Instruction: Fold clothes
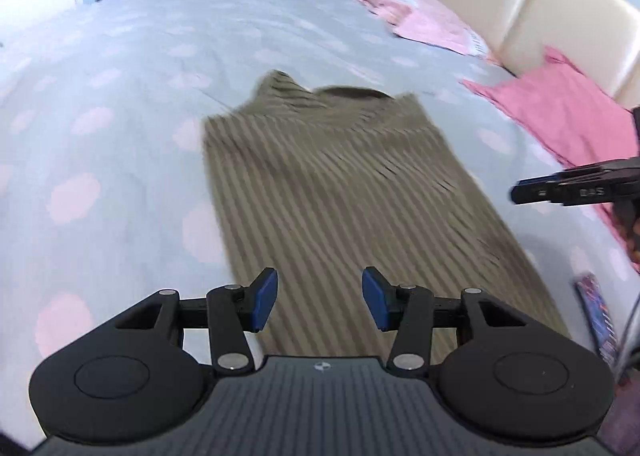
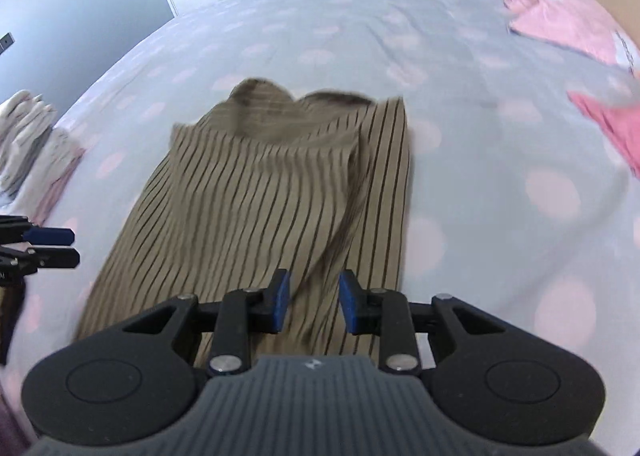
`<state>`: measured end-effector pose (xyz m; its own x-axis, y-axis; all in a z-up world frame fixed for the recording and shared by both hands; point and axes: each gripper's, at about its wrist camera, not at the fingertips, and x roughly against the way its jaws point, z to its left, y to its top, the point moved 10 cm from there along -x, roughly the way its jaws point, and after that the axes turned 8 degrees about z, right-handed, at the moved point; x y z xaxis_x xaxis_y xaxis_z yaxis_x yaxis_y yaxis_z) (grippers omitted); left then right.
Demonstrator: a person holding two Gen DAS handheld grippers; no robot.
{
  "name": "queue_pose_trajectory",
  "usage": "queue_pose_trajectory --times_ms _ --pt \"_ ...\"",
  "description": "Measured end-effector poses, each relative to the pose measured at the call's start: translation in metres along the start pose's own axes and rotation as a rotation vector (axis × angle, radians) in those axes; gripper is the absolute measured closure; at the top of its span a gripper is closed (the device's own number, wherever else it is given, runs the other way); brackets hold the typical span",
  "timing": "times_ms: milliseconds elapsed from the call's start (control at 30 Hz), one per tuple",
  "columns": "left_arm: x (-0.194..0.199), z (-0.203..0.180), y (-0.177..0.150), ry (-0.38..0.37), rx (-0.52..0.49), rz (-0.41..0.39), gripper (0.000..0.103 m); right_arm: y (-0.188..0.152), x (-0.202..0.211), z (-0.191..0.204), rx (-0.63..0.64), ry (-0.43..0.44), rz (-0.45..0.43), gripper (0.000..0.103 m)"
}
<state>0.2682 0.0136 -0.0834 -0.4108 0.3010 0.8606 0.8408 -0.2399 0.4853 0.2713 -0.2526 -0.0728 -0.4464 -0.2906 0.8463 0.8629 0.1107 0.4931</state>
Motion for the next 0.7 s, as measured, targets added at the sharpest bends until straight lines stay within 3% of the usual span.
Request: queue_pose_trajectory --times_ms 167,400,433,500,700 --pt "-0.024 0.033 0.031 0.003 0.060 -0.018 0.058 0.048 -0.031 -0.013 -0.003 -0.014 -0.035 0.072" --pt "-0.062 0.055 0.075 0.017 0.068 -0.051 0.061 0.081 -0.070 -0.021 -0.004 -0.037 -0.032 0.072" --pt "-0.066 0.059 0.082 0.018 0.078 -0.059 0.061 0.082 -0.074 -0.022 -0.004 -0.037 -0.028 0.077" --pt "-0.077 0.067 0.099 0.018 0.105 -0.077 0.061 0.083 -0.078 -0.021 -0.001 -0.027 -0.019 0.102" --pt "-0.128 0.090 0.123 0.099 0.141 -0.015 0.067 0.086 -0.079 -0.021 0.024 -0.060 -0.032 0.103"
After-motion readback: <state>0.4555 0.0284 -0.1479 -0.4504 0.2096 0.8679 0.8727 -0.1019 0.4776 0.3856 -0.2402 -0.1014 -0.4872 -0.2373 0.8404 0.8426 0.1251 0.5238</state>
